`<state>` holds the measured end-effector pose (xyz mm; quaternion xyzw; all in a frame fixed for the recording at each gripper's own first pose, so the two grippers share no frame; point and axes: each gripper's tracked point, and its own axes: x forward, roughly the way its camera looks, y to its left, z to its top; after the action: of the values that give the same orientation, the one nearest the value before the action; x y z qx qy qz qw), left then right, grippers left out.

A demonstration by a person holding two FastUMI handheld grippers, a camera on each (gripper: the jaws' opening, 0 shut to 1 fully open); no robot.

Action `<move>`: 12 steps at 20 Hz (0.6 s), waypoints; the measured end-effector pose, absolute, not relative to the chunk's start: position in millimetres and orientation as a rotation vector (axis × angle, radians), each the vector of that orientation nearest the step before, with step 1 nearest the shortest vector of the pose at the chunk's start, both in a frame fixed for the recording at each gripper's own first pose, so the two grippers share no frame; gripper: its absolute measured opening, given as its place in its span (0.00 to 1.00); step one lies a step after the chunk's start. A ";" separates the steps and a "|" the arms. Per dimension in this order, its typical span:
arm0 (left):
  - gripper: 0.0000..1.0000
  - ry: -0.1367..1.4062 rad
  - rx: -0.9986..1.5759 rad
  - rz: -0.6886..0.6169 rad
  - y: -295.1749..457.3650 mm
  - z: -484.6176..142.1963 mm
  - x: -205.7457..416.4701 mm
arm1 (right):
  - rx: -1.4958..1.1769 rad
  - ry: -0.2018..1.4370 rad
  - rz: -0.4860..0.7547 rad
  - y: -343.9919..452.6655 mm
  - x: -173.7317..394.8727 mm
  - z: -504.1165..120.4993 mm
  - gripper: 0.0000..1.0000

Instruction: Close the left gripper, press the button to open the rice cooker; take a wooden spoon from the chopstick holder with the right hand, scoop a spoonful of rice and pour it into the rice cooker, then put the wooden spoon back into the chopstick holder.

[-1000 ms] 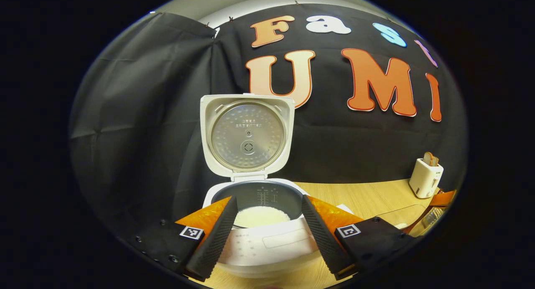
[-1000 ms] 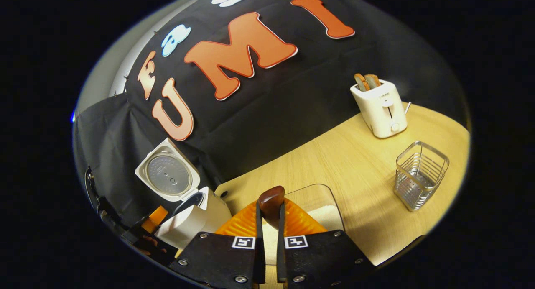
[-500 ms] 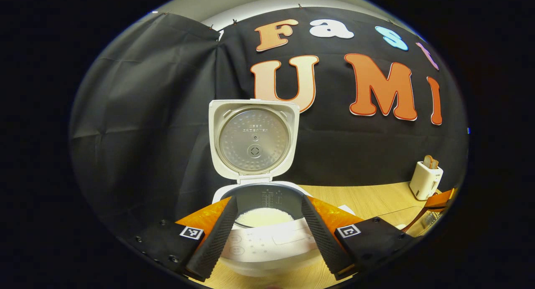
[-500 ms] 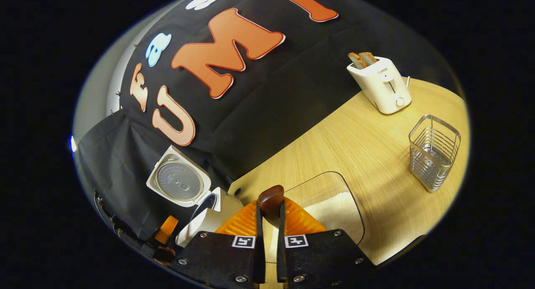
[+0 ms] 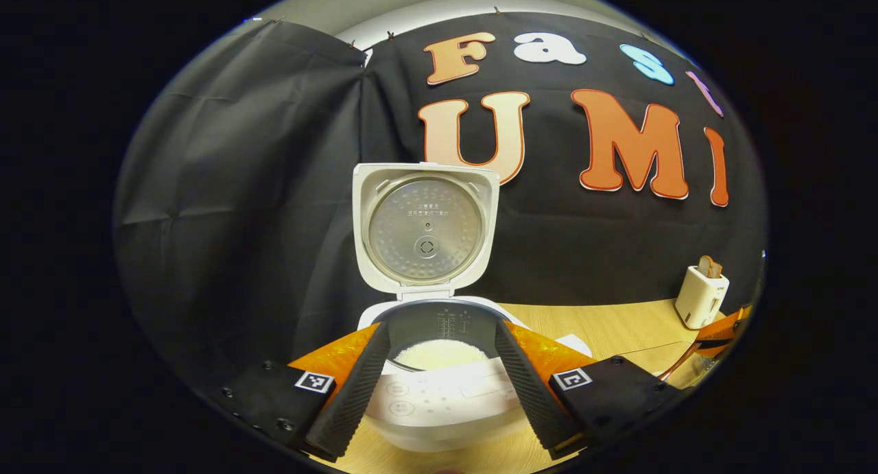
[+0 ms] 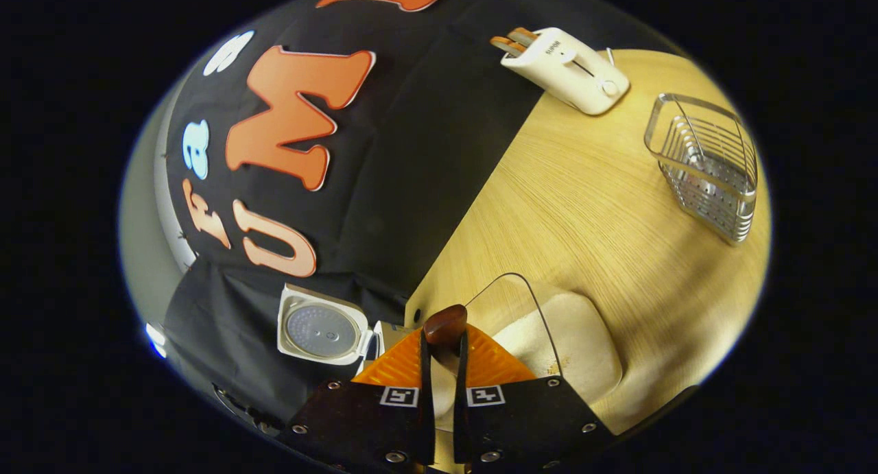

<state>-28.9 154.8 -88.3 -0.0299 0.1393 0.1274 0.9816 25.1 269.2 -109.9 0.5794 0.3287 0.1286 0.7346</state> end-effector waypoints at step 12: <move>1.00 0.284 -0.059 0.282 157.9 -89.3 -31.4 | 1.583 0.713 0.205 215.3 55.7 -102.5 0.11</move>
<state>-31.4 157.9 -89.3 -0.0294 0.1410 0.1400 0.9796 55.7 215.3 -102.5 0.6946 0.3127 0.0899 0.6416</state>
